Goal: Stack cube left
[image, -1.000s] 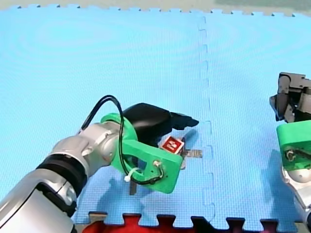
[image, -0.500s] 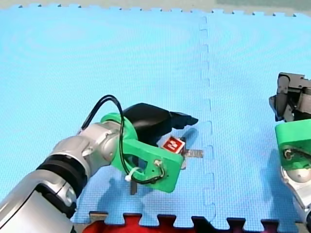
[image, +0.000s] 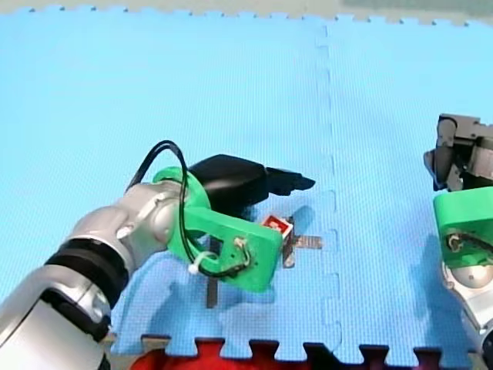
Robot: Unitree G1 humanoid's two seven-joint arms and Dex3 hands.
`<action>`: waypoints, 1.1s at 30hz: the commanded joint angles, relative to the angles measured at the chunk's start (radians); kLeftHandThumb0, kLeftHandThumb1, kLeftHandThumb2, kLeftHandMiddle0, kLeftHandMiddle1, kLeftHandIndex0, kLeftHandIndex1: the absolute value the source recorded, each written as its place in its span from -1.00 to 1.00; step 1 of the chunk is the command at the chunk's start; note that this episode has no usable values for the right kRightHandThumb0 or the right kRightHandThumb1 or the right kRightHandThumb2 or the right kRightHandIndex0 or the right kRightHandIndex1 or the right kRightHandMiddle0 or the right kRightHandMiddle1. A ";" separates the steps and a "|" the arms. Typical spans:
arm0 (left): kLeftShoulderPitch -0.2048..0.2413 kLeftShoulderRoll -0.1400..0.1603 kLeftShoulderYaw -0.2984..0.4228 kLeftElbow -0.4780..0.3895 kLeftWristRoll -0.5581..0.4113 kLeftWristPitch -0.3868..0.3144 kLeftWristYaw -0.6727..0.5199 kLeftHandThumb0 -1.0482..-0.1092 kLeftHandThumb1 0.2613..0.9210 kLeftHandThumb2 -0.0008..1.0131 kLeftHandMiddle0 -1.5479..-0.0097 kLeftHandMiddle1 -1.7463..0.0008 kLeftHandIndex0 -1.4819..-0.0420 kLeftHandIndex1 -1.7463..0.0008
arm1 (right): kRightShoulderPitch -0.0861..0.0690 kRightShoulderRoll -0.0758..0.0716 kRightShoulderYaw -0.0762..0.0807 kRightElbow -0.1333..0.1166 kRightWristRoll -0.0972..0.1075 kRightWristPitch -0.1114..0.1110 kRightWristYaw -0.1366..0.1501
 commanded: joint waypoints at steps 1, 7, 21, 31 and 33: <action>0.036 0.075 0.060 -0.078 -0.061 -0.060 -0.023 -1.00 0.80 -0.95 -0.03 -1.00 0.54 0.97 | 0.003 -0.010 -0.006 0.006 0.005 0.005 -0.007; 0.090 0.148 0.126 -0.307 -0.130 0.029 -0.130 -1.00 0.88 -0.95 -0.03 -1.00 0.59 1.00 | 0.002 -0.014 -0.009 0.013 0.007 0.004 -0.007; 0.159 0.190 0.165 -0.432 -0.081 0.012 -0.026 -1.00 1.00 -0.95 -0.02 -1.00 0.52 0.97 | 0.003 -0.013 -0.007 0.022 0.008 0.002 -0.006; 0.084 0.170 0.157 -0.077 0.047 -0.055 0.353 -1.00 0.83 -1.00 -0.16 -1.00 0.04 0.88 | 0.004 -0.011 -0.004 0.021 0.008 0.001 -0.004; 0.090 0.164 0.169 -0.046 0.042 -0.067 0.406 -1.00 0.74 -1.00 -0.20 -1.00 -0.14 0.88 | 0.006 -0.010 -0.004 0.021 0.008 0.000 -0.004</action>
